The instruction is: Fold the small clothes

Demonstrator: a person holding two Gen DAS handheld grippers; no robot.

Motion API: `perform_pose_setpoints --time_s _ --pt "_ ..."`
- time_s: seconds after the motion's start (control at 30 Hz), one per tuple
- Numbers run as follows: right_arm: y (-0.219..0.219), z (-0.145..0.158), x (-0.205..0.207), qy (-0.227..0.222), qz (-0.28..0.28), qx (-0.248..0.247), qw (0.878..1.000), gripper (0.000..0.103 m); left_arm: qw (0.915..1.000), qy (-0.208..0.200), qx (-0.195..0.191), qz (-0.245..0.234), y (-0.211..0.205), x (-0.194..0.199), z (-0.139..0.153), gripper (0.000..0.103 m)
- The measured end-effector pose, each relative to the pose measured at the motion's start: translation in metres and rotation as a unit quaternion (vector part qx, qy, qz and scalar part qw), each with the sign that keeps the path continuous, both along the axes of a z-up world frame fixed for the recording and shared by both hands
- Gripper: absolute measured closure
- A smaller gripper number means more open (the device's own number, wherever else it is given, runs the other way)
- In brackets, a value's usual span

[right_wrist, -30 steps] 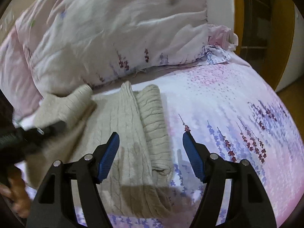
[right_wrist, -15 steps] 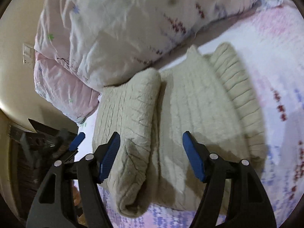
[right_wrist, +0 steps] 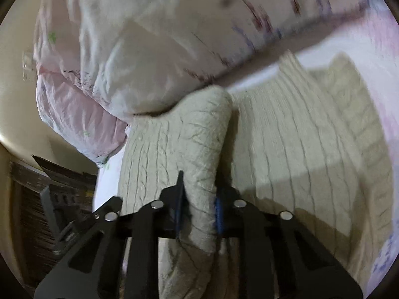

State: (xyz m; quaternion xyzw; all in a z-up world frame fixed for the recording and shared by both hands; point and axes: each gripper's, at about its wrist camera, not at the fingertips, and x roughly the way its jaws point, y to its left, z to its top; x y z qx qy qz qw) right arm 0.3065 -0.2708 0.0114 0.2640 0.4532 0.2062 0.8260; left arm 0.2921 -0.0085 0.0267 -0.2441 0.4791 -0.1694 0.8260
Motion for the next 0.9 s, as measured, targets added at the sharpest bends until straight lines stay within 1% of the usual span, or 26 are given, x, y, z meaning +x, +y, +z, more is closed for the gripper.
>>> perform_pose_setpoints --time_s 0.03,0.07,0.1,0.13,0.17,0.23,0.27,0.3,0.33,0.4,0.47,0.5,0.63,0.7,0.73,0.8,0.83,0.87,0.9 --pt "0.002 0.011 -0.005 -0.029 -0.003 -0.020 0.999 0.087 1.0000 0.000 0.000 -0.001 0.005 -0.003 0.001 0.020" --pt "0.003 0.027 -0.012 -0.067 -0.007 -0.045 0.997 0.088 1.0000 -0.002 0.001 -0.002 0.010 -0.007 0.002 0.020" --pt "0.001 0.039 -0.019 -0.094 -0.010 -0.064 0.994 0.088 1.0000 -0.005 0.001 -0.005 0.008 -0.007 0.003 0.019" --pt "0.000 0.049 -0.025 -0.116 -0.014 -0.085 0.990 0.088 0.9999 -0.008 -0.002 -0.009 0.006 -0.008 0.005 0.019" --pt "-0.001 0.061 -0.033 -0.141 -0.023 -0.118 0.983 0.088 0.9999 -0.010 -0.004 -0.012 0.007 -0.010 0.007 0.018" --pt "-0.007 0.073 -0.041 -0.167 -0.044 -0.172 0.970 0.088 0.9996 -0.014 -0.004 -0.022 0.009 -0.013 0.011 0.018" --pt "-0.012 0.074 -0.042 -0.169 -0.053 -0.188 0.966 0.088 0.9995 -0.017 -0.002 -0.027 0.005 -0.013 0.013 0.018" --pt "-0.018 0.073 -0.042 -0.167 -0.067 -0.209 0.961 0.088 0.9992 -0.019 -0.003 -0.035 0.000 -0.014 0.014 0.018" --pt "-0.023 0.071 -0.042 -0.164 -0.073 -0.218 0.959 0.088 0.9989 -0.019 -0.003 -0.042 -0.004 -0.016 0.015 0.018" --pt "-0.031 0.057 -0.037 -0.139 -0.086 -0.251 0.954 0.088 0.9985 -0.016 0.004 -0.052 -0.012 -0.016 0.013 0.018" --pt "-0.040 0.042 -0.038 -0.119 -0.083 -0.259 0.955 0.088 0.9977 -0.014 0.007 -0.066 -0.021 -0.019 0.010 0.018" --pt "-0.042 0.037 -0.038 -0.113 -0.081 -0.258 0.956 0.088 0.9974 -0.013 0.008 -0.070 -0.024 -0.019 0.009 0.019" --pt "-0.051 0.032 -0.046 -0.113 -0.088 -0.252 0.957 0.088 0.9964 -0.009 0.010 -0.084 -0.033 -0.021 0.006 0.019" --pt "-0.060 0.012 -0.037 -0.066 -0.096 -0.258 0.959 0.088 0.9960 -0.006 0.008 -0.089 -0.035 -0.020 0.003 0.022" --pt "-0.066 0.000 -0.029 -0.039 -0.102 -0.250 0.962 0.088 0.9958 -0.004 0.006 -0.091 -0.038 -0.022 0.002 0.025" --pt "-0.071 0.000 -0.027 -0.041 -0.108 -0.233 0.966 0.087 0.9956 0.001 0.003 -0.094 -0.041 -0.024 -0.001 0.028" --pt "-0.070 0.003 -0.028 -0.049 -0.106 -0.231 0.966 0.087 0.9956 0.000 0.005 -0.094 -0.042 -0.024 -0.001 0.030" --pt "-0.069 0.005 -0.029 -0.054 -0.102 -0.229 0.967 0.086 0.9956 0.000 0.006 -0.094 -0.043 -0.025 -0.001 0.031" --pt "-0.071 0.007 -0.030 -0.053 -0.098 -0.222 0.969 0.082 0.9957 0.002 0.006 -0.092 -0.043 -0.025 -0.001 0.031"
